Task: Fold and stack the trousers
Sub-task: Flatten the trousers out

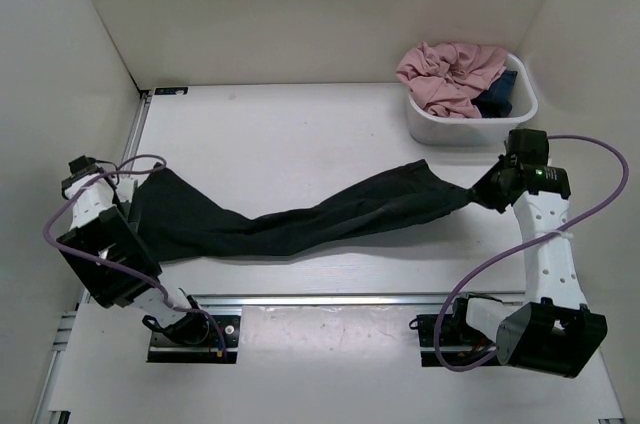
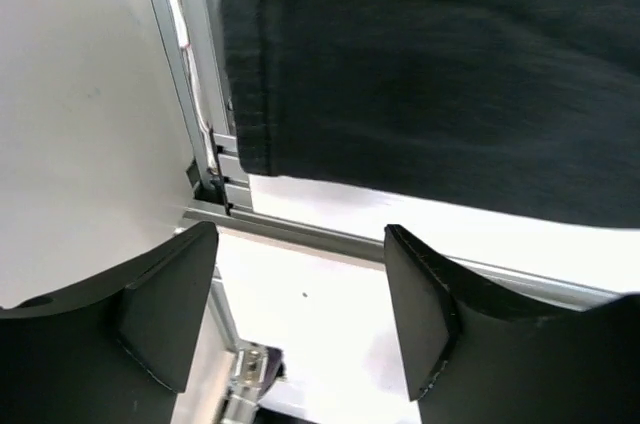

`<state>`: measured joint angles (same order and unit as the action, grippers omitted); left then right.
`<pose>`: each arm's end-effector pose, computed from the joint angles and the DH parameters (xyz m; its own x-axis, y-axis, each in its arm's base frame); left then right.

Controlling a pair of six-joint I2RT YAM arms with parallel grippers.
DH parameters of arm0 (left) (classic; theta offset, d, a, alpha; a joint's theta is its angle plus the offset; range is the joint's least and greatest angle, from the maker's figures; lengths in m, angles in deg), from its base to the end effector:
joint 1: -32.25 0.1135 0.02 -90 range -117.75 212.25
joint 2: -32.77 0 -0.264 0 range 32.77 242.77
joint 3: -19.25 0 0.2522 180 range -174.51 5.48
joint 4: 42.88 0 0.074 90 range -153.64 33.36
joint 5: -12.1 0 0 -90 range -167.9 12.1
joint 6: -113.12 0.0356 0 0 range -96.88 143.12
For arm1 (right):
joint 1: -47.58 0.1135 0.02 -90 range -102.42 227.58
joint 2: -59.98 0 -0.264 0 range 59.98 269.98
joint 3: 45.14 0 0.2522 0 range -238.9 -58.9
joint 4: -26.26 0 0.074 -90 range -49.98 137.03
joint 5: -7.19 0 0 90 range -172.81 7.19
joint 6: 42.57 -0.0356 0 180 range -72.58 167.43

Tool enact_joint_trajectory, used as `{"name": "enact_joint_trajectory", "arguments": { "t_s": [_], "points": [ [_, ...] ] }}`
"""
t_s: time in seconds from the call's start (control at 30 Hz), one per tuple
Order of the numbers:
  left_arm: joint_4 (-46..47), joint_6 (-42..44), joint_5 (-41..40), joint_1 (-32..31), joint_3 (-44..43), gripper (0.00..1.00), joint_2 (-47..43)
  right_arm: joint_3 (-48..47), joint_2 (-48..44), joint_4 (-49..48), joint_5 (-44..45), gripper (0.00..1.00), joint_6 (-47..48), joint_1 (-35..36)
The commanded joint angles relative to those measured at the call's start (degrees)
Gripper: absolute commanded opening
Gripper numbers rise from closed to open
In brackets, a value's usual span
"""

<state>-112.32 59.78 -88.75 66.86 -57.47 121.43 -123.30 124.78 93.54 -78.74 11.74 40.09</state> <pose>0.2241 0.1628 0.2175 -0.9997 0.0226 -0.0091 0.0197 0.9709 0.2388 0.2153 -0.0309 0.3221 -0.5508 0.6593 -0.5118 0.6067 0.7373 0.2970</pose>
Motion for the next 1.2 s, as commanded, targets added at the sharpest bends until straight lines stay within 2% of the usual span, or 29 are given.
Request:
{"name": "enact_joint_trajectory", "arguments": {
  "t_s": [0.0,0.13,0.27,0.47,0.57,0.63,0.7,0.77,0.83,0.87,0.93,0.97,1.0,1.1,1.17],
  "points": [
    [8.66,1.75,1.26,3.00,2.05,0.79,-0.87,2.96,-2.04,-1.48,-0.47,0.00,1.49,-0.51],
    [8.32,-0.45,9.17,4.94,-4.09,0.79,3.79,5.95,-2.57,-1.49,0.66,0.00,2.19,-0.51],
    [6.47,-2.47,20.93,4.94,-8.40,0.80,7.31,8.76,-3.80,-0.88,3.56,0.00,4.56,-0.51],
    [5.59,-5.20,21.75,4.94,-12.18,0.80,15.65,10.70,-4.85,-0.25,6.55,0.00,6.50,-1.04],
    [2.34,-3.80,25.60,4.94,-12.89,0.79,17.33,10.70,-4.85,-0.25,6.56,0.00,6.50,-1.04],
    [0.92,-3.18,26.67,4.94,-12.89,0.73,17.33,10.70,-4.85,-0.25,6.56,0.00,6.50,-1.04],
    [0.92,-2.40,23.18,4.94,-12.36,0.69,16.72,10.09,-4.85,-0.25,7.08,0.00,6.50,-1.04],
    [0.32,-1.08,23.16,5.46,-10.53,0.63,14.79,10.09,-4.85,0.27,7.09,0.00,6.50,-1.04],
    [0.31,0.24,21.14,5.47,-9.21,0.51,12.95,9.47,-4.85,0.27,7.09,0.00,6.50,-1.04],
    [0.31,0.25,20.44,5.47,-9.20,0.39,12.42,9.47,-4.85,0.27,7.09,0.00,6.50,-1.04],
    [0.31,0.86,19.21,6.08,-8.68,0.41,10.58,8.94,-4.85,0.27,7.61,0.00,6.50,-1.04],
    [0.31,1.56,18.33,6.08,-8.67,0.47,10.04,8.94,-4.85,0.27,7.61,0.00,6.50,-1.04],
    [-0.21,1.57,18.32,6.78,-8.67,0.61,9.43,8.94,-4.85,0.27,7.61,0.00,6.50,-1.04],
    [-0.22,2.09,17.71,7.92,-7.44,0.69,7.67,8.94,-5.38,0.27,7.61,0.00,6.50,-1.04],
    [-0.22,2.09,18.23,7.93,-5.78,0.69,7.67,8.94,-5.38,0.27,7.61,0.00,6.50,-1.04]
  ]
}}
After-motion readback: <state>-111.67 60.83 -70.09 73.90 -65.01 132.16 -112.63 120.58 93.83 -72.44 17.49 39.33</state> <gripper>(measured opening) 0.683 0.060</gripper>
